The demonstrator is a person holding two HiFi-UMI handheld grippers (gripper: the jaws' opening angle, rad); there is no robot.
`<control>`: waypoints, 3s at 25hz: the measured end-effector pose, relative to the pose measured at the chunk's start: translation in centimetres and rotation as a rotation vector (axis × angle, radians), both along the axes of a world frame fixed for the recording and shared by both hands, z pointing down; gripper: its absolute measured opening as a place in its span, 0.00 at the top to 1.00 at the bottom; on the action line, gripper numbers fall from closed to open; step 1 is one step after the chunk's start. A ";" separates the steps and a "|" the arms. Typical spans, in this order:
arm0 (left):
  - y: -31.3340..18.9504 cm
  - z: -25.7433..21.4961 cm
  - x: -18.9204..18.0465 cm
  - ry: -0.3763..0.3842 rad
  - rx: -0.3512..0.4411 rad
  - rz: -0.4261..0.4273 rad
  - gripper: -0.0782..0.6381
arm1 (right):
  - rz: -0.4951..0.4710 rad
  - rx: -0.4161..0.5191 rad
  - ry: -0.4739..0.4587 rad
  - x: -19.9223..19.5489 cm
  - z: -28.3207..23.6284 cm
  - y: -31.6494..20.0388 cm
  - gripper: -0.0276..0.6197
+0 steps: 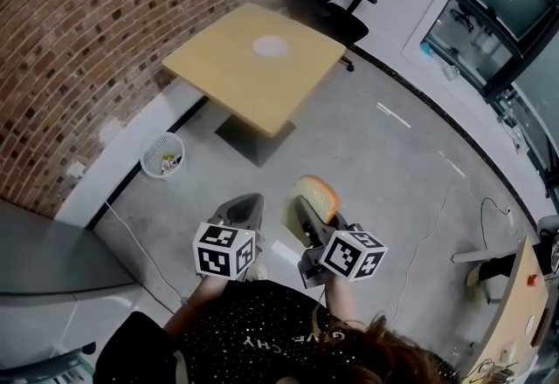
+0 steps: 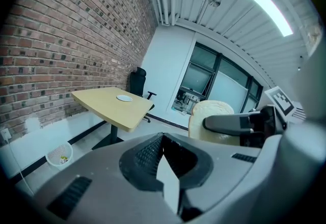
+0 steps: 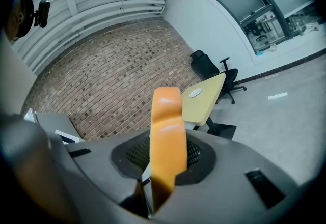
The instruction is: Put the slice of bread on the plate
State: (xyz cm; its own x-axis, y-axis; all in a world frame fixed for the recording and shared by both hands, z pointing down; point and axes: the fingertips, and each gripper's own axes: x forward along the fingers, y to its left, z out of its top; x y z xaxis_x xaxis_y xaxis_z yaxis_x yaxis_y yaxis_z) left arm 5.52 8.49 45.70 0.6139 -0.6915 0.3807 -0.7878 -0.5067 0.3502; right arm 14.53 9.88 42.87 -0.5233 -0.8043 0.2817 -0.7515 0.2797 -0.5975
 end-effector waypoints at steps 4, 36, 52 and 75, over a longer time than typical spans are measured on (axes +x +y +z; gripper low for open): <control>-2.4 0.2 0.7 0.004 -0.006 0.001 0.88 | -0.014 -0.015 0.001 0.2 0.4 -2.0 0.81; -35.3 -1.6 2.8 0.059 -0.029 0.051 0.88 | -0.001 -0.007 0.062 1.5 -2.8 -35.0 0.81; -41.1 -0.1 5.5 0.051 -0.041 0.048 0.88 | -0.001 -0.032 0.046 4.5 -1.8 -40.6 0.81; -62.2 6.2 6.3 0.008 -0.156 -0.450 0.88 | -0.632 -0.306 0.078 3.1 7.3 -68.5 0.81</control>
